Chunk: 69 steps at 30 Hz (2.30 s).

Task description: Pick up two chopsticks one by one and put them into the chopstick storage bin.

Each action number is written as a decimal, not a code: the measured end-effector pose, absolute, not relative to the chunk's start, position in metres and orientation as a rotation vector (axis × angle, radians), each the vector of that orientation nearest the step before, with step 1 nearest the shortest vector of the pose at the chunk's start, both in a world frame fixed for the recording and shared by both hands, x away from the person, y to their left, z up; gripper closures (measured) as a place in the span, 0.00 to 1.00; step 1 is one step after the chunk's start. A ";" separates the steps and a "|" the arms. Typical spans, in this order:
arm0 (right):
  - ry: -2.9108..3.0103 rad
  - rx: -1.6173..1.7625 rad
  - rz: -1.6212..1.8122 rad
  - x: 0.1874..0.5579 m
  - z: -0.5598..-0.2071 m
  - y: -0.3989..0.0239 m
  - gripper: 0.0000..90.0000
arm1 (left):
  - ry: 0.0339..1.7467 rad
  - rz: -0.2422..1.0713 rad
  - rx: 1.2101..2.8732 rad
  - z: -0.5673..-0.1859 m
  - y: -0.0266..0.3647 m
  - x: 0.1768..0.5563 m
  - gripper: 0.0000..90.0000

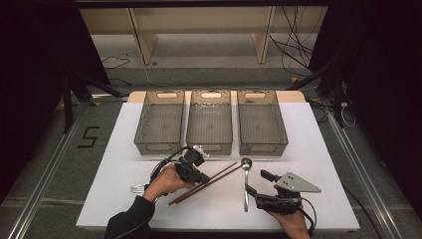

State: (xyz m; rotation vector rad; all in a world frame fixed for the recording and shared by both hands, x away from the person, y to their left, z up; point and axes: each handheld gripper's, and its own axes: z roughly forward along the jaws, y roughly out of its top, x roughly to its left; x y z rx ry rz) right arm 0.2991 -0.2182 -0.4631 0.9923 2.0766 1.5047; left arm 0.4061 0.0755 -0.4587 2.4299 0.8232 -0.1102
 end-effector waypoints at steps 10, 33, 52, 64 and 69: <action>2.072 0.994 1.507 0.299 -0.463 -0.219 0.31 | 0.819 -0.078 2.400 -0.441 0.088 0.405 0.95; 2.070 1.000 1.512 0.299 -0.462 -0.219 0.31 | 0.914 0.077 2.286 -0.385 0.144 0.428 0.95; 2.071 1.002 1.516 0.299 -0.463 -0.219 0.31 | 1.007 0.213 2.188 -0.353 0.172 0.458 0.94; 2.071 1.005 1.519 0.299 -0.463 -0.220 0.31 | 1.126 0.341 2.143 -0.339 0.194 0.494 0.94; 2.071 1.006 1.523 0.299 -0.463 -0.220 0.31 | 1.171 0.378 2.141 -0.343 0.203 0.513 0.94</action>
